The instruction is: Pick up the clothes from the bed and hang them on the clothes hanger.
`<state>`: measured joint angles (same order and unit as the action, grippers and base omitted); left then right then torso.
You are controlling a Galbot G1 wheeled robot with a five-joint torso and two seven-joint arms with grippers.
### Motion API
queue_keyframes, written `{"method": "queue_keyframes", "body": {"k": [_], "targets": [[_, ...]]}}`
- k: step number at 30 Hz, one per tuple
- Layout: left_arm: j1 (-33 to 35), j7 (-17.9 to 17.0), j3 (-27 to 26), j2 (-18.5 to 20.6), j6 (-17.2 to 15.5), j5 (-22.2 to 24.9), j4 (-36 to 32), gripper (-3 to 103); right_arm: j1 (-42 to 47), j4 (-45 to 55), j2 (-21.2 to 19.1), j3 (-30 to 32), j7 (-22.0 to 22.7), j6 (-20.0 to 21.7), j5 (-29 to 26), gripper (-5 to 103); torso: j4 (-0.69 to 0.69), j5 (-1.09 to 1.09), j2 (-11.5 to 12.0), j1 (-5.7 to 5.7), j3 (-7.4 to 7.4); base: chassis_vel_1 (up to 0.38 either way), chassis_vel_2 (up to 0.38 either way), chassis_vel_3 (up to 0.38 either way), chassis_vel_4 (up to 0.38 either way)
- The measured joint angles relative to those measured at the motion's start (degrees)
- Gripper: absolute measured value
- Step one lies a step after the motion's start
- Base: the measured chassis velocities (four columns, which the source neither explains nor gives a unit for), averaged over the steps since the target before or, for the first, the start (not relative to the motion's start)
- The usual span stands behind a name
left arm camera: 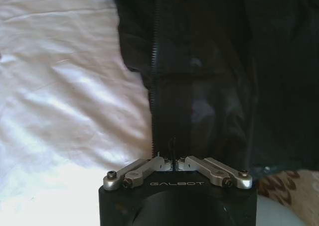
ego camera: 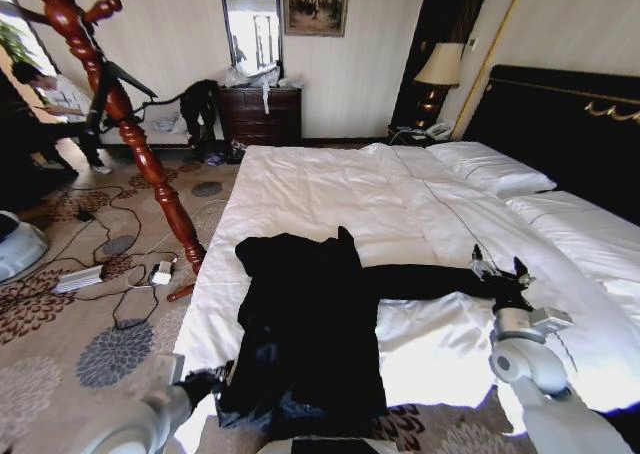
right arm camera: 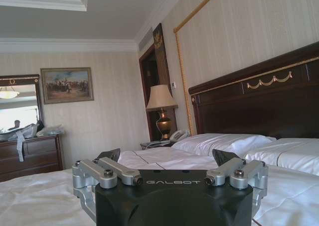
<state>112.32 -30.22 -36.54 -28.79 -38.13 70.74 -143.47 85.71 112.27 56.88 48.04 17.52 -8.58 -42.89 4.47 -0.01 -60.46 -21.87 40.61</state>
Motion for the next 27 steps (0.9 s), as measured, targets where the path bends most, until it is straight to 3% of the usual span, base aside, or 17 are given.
{"method": "queue_keyframes", "body": {"k": [1, 4, 9, 12, 16, 20, 21, 23, 26, 27], "targets": [[0.0, 0.0, 0.0, 0.0, 0.0, 0.0, 0.0, 0, 0.0, 0.0, 0.0, 0.0, 0.0, 0.0, 0.0, 100, 0.0, 0.0, 0.0, 0.0, 0.0, 0.0, 0.0, 0.0, 0.0], [-2.41, 1.16, 0.26, 5.09, -3.37, 5.3, 0.06, 0, -0.03, 0.0, 0.23, -0.06, 0.09, 0.01, 0.02, 100, 0.0, 0.0, 0.0, -0.01, 0.0, 0.0, 0.0, 0.0, 0.0], [-5.7, 2.63, 3.71, 6.21, -3.93, 7.33, 0.12, 0, 0.31, 0.21, 0.57, 0.08, 0.16, 0.01, 0.07, 100, 0.0, 0.01, 0.0, -0.01, 0.01, 0.0, 0.0, 0.0, 0.0], [-6.27, 4.5, 5.84, 4.75, -3.99, 6.95, 0.14, 0, 0.48, 0.2, 0.69, 0.19, 0.18, 0.02, 0.16, 100, -0.01, 0.0, 0.0, -0.01, 0.0, 0.0, 0.0, 0.0, 0.0], [-6.63, 10.39, 8.62, 3.37, -4.2, 1.32, 0.17, 0, 0.27, 0.02, 0.97, -0.08, 0.47, 0.12, 0.59, 100, -0.01, 0.01, 0.0, -0.01, 0.0, 0.0, 0.0, 0.0, 0.0], [-6.52, 12.56, 9.27, 2.98, -4.21, -0.44, 0.19, 0, 0.16, 0.08, 1.27, -0.33, 0.73, 0.27, 0.86, 100, -0.01, 0.01, 0.0, -0.01, 0.0, 0.0, 0.0, 0.0, 0.0], [-6.48, 13.09, 9.36, 2.98, -4.21, -0.54, 0.19, 6, 0.25, 0.1, 1.33, -0.32, 0.75, 0.28, 0.98, 100, -0.02, 0.01, 0.0, 0.0, 0.0, 0.0, 0.0, 0.0, 0.0], [-6.49, 13.47, 9.4, 2.97, -4.21, -0.55, 0.2, 6, 0.34, 0.1, 1.38, -0.28, 0.76, 0.28, 1.04, 100, -0.02, 0.01, 0.0, 0.0, 0.0, 0.0, 0.0, 0.0, 0.0], [-7.14, 16.06, 9.0, 2.51, -4.01, 0.01, 0.21, 22, 0.73, 0.06, 1.47, 0.2, 0.8, 0.28, 1.18, 100, -0.01, 0.01, 0.0, -0.01, 0.0, 0.0, 0.0, 0.0, 0.0], [-7.14, 16.06, 9.0, 2.51, -4.01, 0.01, 0.21, 22, 0.73, 0.06, 1.47, 0.2, 0.8, 0.28, 1.18, 100, -0.01, 0.01, 0.0, -0.01, 0.0, 0.0, 0.0, 0.0, 0.0]]}}
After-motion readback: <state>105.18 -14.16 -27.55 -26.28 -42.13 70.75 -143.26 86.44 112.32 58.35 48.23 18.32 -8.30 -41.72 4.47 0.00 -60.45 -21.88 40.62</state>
